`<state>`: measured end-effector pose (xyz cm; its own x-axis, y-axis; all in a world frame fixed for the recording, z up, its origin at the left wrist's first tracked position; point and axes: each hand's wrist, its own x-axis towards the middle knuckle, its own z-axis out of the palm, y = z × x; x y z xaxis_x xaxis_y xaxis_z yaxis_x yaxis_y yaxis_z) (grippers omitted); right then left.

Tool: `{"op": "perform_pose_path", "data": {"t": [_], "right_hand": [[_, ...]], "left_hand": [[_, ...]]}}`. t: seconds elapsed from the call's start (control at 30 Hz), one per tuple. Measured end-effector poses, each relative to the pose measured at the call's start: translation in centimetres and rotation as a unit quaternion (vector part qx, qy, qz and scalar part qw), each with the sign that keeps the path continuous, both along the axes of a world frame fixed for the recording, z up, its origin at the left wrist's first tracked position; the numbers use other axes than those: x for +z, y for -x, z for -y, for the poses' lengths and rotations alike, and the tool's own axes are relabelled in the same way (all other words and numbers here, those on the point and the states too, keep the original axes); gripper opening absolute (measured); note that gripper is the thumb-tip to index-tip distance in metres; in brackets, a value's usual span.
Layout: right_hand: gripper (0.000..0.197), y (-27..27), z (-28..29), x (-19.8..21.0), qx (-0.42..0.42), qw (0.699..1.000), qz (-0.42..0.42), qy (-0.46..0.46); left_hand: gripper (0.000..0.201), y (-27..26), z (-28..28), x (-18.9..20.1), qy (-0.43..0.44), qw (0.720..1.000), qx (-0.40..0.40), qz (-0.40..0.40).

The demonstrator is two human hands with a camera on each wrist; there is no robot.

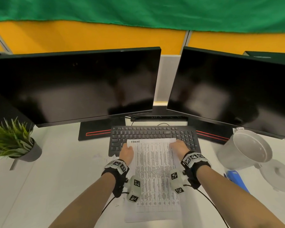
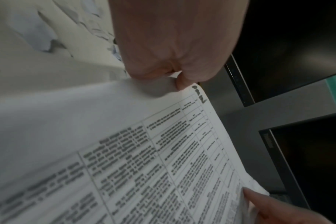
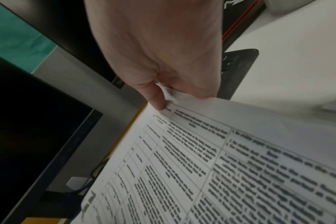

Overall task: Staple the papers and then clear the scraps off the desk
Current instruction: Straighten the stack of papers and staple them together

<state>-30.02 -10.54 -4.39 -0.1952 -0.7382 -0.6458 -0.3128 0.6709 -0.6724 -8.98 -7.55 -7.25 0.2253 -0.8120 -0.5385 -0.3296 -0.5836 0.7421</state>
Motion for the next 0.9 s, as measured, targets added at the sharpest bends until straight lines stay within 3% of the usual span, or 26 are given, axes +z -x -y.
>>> {"op": "perform_pose_path", "data": {"t": [0.07, 0.13, 0.2, 0.27, 0.37, 0.43, 0.5, 0.7, 0.9], "right_hand": [[0.026, -0.1, -0.7, 0.6, -0.008, 1.000, 0.024, 0.017], [0.038, 0.6, -1.8, 0.7, -0.006, 0.997, 0.008, 0.074], [0.040, 2.5, -3.6, 0.5, 0.015, 0.984, -0.110, 0.142], [0.032, 5.5, -6.2, 0.1, 0.024, 0.945, -0.289, 0.152], [0.036, 10.3, -11.3, -1.3, -0.085, 0.884, -0.449, 0.100], [0.042, 12.5, -13.9, -2.8, -0.150, 0.867, -0.467, 0.089], [0.047, 13.9, -15.3, -3.8, -0.163, 0.875, -0.453, 0.045], [0.035, 16.9, -14.7, -4.0, -0.103, 0.898, -0.421, -0.076], [0.045, 17.4, -13.5, -3.2, -0.087, 0.921, -0.364, -0.107]], "left_hand": [[0.037, 0.0, 0.1, -0.3, 0.009, 1.000, 0.002, 0.017], [0.036, 0.0, 0.2, -0.2, 0.012, 1.000, -0.002, 0.027], [0.035, 0.0, 0.3, -0.1, 0.016, 0.999, -0.010, 0.028], [0.036, -0.1, 0.3, 0.0, 0.018, 0.999, -0.015, 0.025], [0.036, 0.0, 0.3, 0.3, 0.024, 0.999, -0.015, 0.017], [0.038, 0.0, 0.2, 0.4, 0.026, 0.999, -0.017, 0.013], [0.040, 0.0, 0.2, 0.4, 0.028, 0.999, -0.021, 0.011], [0.030, -0.4, 0.0, 0.2, 0.044, 0.999, -0.023, 0.001], [0.030, -0.4, -0.1, 0.3, 0.051, 0.999, -0.006, 0.005]]}}
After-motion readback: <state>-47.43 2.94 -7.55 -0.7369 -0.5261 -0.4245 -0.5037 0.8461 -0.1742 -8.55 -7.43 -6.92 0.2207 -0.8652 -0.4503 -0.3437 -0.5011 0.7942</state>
